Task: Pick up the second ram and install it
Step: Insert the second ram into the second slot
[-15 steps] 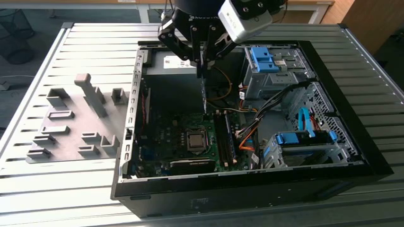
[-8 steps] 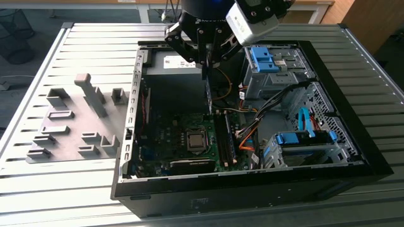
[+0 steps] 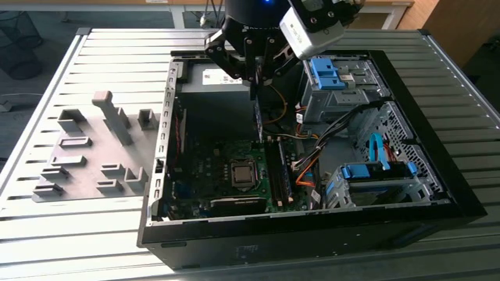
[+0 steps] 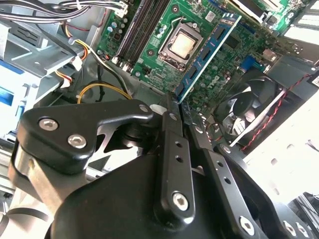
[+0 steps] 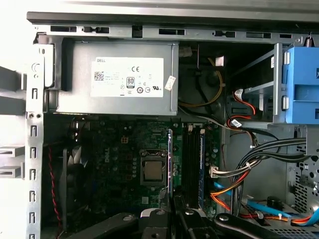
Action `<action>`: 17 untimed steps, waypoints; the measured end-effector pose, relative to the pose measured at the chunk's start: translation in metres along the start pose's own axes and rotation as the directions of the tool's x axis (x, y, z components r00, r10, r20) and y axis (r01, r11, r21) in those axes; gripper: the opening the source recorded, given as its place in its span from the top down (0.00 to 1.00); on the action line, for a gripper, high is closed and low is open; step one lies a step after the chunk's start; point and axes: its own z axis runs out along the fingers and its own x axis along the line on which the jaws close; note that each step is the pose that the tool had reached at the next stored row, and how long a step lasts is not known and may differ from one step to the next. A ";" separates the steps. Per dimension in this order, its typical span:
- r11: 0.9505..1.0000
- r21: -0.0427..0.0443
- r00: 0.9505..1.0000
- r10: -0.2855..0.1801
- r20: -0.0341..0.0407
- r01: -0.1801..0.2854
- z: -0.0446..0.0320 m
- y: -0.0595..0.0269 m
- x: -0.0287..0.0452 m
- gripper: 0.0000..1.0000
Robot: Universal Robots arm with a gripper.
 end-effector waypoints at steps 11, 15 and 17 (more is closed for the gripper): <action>1.000 0.000 1.000 -0.004 -0.003 0.004 0.0169 -0.0031 -0.0157 0.86; 1.000 0.000 1.000 -0.014 -0.007 0.014 0.0243 -0.0031 -0.0233 0.86; 1.000 -0.001 1.000 -0.022 -0.007 0.022 0.0281 -0.0032 -0.0253 0.86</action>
